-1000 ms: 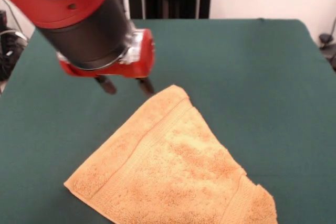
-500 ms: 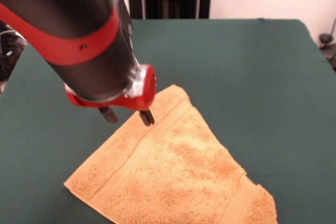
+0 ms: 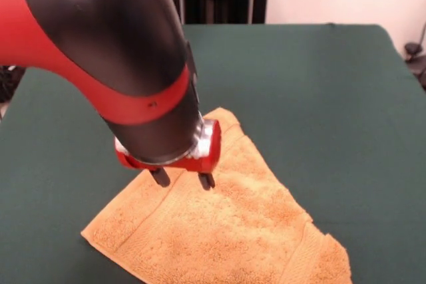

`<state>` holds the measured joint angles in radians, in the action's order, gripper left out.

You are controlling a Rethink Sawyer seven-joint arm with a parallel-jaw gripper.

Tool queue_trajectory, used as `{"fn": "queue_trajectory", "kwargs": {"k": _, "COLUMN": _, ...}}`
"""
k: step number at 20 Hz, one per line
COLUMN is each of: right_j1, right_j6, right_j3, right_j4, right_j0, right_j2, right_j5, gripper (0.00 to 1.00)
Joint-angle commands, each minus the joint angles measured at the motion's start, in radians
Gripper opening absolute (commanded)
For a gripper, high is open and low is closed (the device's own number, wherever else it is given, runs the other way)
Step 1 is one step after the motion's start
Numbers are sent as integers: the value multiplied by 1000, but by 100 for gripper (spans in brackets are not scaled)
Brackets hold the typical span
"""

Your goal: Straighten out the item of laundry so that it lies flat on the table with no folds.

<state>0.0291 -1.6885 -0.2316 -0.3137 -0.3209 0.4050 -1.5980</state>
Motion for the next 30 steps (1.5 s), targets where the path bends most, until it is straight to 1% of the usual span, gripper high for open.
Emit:
{"fn": "queue_trajectory", "kwargs": {"k": 1, "right_j1": 98, "right_j6": 237, "right_j3": -117, "right_j4": -35, "right_j0": 31, "right_j2": 75, "right_j5": 157, "gripper": 100}}
{"fn": "queue_trajectory", "kwargs": {"k": 6, "right_j1": 86, "right_j6": 291, "right_j3": -227, "right_j4": 10, "right_j0": 2, "right_j2": 39, "right_j5": 283, "gripper": 100}}
{"fn": "queue_trajectory", "kwargs": {"k": 8, "right_j1": 69, "right_j6": 308, "right_j3": -288, "right_j4": 22, "right_j0": -12, "right_j2": 27, "right_j5": 335, "gripper": 100}}
{"fn": "queue_trajectory", "kwargs": {"k": 12, "right_j1": -1, "right_j6": 358, "right_j3": -463, "right_j4": 27, "right_j0": -53, "right_j2": 4, "right_j5": 434, "gripper": 100}}
{"fn": "queue_trajectory", "kwargs": {"k": 17, "right_j1": -92, "right_j6": 361, "right_j3": -662, "right_j4": 11, "right_j0": -103, "right_j2": 5, "right_j5": 523, "gripper": 100}}
{"fn": "queue_trajectory", "kwargs": {"k": 20, "right_j1": -127, "right_j6": 361, "right_j3": -730, "right_j4": -12, "right_j0": -123, "right_j2": 10, "right_j5": 514, "gripper": 100}}
{"fn": "queue_trajectory", "kwargs": {"k": 23, "right_j1": -164, "right_j6": 361, "right_j3": -794, "right_j4": -44, "right_j0": -139, "right_j2": 7, "right_j5": 535, "gripper": 100}}
{"fn": "queue_trajectory", "kwargs": {"k": 26, "right_j1": -189, "right_j6": 395, "right_j3": -846, "right_j4": -73, "right_j0": -173, "right_j2": 15, "right_j5": 550, "gripper": 100}}
{"fn": "queue_trajectory", "kwargs": {"k": 30, "right_j1": -200, "right_j6": 407, "right_j3": -871, "right_j4": -102, "right_j0": -197, "right_j2": 27, "right_j5": 553, "gripper": 100}}
